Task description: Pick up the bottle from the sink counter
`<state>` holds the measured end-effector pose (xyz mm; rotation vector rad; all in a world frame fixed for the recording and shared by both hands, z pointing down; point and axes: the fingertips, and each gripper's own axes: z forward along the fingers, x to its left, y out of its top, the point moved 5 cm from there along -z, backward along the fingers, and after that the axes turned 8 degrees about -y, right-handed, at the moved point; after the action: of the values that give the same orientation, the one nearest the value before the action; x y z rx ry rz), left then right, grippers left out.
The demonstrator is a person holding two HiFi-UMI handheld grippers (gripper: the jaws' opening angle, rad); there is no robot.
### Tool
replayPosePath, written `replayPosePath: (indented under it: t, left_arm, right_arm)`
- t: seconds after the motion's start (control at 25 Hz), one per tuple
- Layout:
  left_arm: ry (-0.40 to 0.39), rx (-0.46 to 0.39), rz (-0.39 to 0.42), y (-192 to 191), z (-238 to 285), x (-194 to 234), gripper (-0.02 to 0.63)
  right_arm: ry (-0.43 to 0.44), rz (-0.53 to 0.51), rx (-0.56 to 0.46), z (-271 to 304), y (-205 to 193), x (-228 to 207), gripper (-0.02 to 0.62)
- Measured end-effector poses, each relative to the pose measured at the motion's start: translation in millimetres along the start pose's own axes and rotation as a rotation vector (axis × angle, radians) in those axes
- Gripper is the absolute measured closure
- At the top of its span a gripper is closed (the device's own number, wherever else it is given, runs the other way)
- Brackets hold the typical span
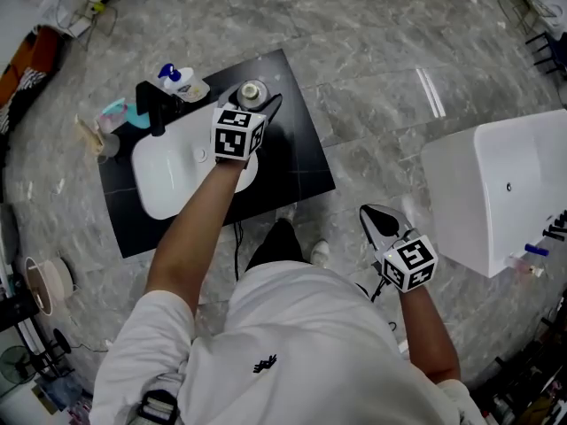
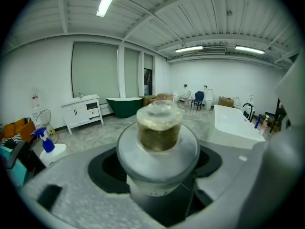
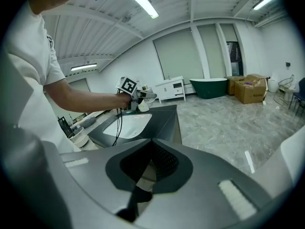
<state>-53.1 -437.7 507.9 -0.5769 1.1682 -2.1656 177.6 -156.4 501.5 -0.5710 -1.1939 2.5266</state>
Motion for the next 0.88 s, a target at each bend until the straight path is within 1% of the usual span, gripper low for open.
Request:
replayPosePath:
  t: [0.2, 0.52, 0.88]
  left_arm:
    - [-0.034, -0.004, -0.011, 2, -36, -36, 0.265]
    - [-0.051, -0.025, -0.03, -7, -94, -89, 0.265]
    - [-0.098, -0.007, -0.024, -19, -146, -144, 0.265]
  right_arm:
    - [0.046, -0.033, -0.017, -15, -11, 13, 0.584]
    - [0.1, -0.068, -0.027, -42, -35, 34, 0.583]
    - [0.151, -0.114, -0.037, -69, -54, 56, 0.584]
